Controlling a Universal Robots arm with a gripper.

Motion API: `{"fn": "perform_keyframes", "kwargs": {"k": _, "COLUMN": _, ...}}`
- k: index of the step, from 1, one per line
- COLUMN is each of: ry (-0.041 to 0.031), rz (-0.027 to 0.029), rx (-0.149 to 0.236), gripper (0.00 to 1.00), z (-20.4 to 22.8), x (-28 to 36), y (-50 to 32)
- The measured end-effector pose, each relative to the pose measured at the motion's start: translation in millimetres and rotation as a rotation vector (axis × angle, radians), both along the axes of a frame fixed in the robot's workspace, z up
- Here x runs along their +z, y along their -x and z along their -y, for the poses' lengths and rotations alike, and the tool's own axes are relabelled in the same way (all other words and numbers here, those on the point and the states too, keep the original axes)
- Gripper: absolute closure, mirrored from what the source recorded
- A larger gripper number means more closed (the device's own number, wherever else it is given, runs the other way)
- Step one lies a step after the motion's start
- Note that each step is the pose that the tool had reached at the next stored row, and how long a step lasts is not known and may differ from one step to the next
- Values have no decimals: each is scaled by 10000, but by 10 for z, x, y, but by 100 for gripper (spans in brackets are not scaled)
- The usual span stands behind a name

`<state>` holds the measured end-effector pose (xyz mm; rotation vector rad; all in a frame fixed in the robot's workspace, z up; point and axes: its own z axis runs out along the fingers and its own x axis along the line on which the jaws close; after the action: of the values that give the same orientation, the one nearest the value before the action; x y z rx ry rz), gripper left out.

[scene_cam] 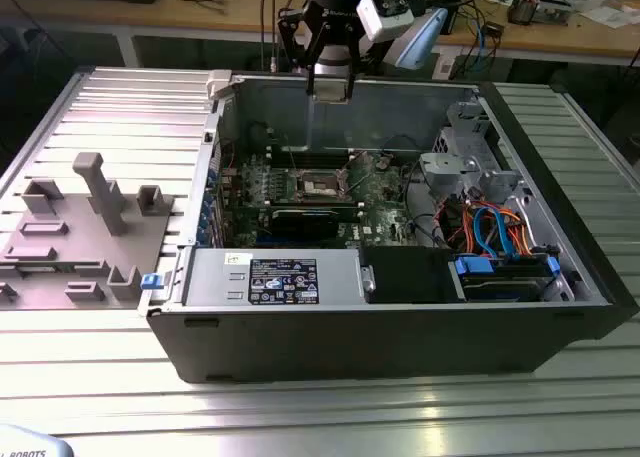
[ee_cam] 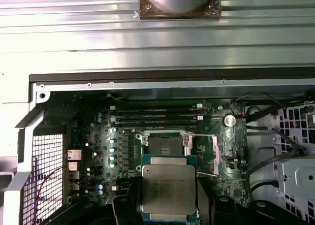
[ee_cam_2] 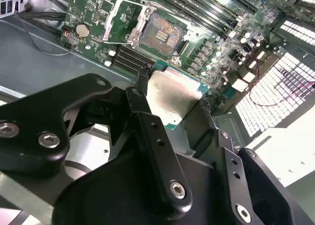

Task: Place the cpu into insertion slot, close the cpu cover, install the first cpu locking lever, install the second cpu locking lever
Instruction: 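Place the cpu into insertion slot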

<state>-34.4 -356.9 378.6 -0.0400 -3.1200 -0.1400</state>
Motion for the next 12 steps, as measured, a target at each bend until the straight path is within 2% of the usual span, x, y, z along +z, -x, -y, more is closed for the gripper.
{"fn": "perform_keyframes", "kwargs": {"k": 12, "ry": 1, "rz": 0, "rx": 1, "gripper": 46, "z": 0, "x": -3, "y": 25}}
